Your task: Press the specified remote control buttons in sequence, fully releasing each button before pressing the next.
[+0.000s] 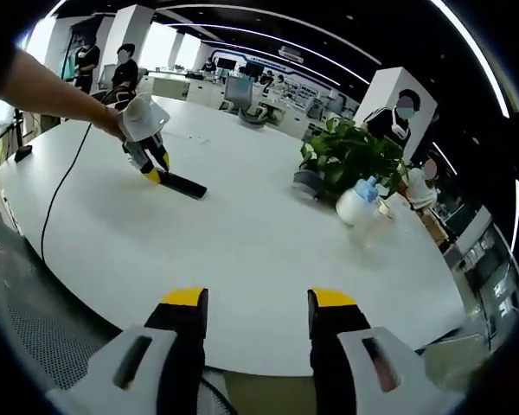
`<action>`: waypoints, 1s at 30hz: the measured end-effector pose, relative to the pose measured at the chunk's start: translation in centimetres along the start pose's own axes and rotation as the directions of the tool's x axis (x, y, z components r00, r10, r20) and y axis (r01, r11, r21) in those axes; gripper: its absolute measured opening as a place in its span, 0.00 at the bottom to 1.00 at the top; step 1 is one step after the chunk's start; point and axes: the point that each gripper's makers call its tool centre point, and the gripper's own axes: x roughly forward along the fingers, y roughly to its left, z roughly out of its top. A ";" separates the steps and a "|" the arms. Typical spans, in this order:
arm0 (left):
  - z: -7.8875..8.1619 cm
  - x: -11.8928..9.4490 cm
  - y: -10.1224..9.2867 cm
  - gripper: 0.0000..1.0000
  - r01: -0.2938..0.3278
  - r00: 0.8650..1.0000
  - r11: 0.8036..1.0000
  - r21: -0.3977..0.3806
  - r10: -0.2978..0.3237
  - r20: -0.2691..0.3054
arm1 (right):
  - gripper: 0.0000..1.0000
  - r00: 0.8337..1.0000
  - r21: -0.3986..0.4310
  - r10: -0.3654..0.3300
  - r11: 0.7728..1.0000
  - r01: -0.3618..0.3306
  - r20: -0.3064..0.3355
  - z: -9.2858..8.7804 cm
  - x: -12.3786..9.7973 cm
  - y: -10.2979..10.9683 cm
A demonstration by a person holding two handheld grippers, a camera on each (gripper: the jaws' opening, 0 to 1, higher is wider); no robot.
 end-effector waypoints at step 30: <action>5.1 -15.0 -1.0 0.53 -0.159 0.886 0.887 -0.434 0.322 0.333 | 0.58 0.997 0.053 -0.036 0.998 0.032 0.075 1.2 -0.7 -0.9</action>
